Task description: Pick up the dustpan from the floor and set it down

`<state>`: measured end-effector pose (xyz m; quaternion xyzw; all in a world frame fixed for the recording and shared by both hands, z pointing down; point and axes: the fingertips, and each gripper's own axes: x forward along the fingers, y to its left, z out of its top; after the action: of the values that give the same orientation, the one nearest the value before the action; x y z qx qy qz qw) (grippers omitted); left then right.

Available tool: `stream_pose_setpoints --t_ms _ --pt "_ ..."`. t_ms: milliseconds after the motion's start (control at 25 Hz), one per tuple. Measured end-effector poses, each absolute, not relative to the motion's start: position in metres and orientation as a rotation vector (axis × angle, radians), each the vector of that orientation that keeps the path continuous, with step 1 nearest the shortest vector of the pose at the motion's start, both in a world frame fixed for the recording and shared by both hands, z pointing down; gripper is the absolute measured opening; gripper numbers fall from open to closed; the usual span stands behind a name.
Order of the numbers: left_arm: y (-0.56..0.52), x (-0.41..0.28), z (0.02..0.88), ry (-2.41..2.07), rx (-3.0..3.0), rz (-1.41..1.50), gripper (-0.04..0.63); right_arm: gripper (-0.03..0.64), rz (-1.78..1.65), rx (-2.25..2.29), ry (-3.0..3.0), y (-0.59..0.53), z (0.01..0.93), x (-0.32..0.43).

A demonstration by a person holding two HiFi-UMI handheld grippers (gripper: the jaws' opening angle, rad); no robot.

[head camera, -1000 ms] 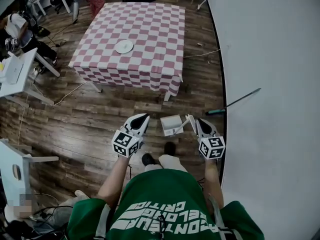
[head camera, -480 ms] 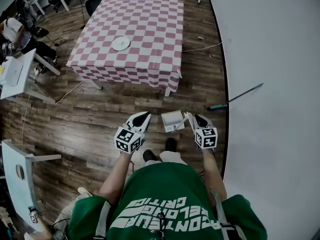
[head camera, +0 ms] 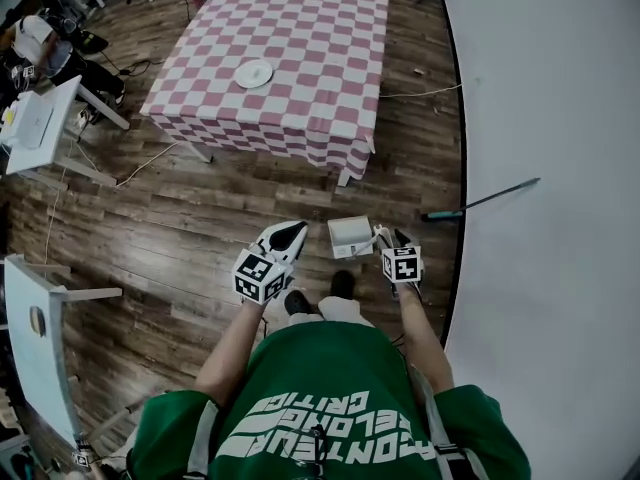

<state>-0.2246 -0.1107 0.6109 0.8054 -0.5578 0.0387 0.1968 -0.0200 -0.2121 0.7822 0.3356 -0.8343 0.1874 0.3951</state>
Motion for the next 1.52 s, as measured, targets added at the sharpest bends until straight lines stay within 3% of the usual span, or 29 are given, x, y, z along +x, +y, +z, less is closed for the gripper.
stream_pose_setpoints --t_ms 520,1240,1520 --pt "-0.116 -0.238 0.632 -1.603 2.173 0.163 0.003 0.206 0.523 0.781 -1.953 -0.223 0.854 -0.025" --pt "-0.121 -0.244 0.633 -1.623 2.143 0.158 0.003 0.202 0.571 0.799 -1.820 -0.232 0.888 -0.021" --pt "-0.126 -0.245 0.634 -1.638 2.136 0.142 0.003 0.110 0.523 0.734 -1.812 -0.230 0.895 -0.028"
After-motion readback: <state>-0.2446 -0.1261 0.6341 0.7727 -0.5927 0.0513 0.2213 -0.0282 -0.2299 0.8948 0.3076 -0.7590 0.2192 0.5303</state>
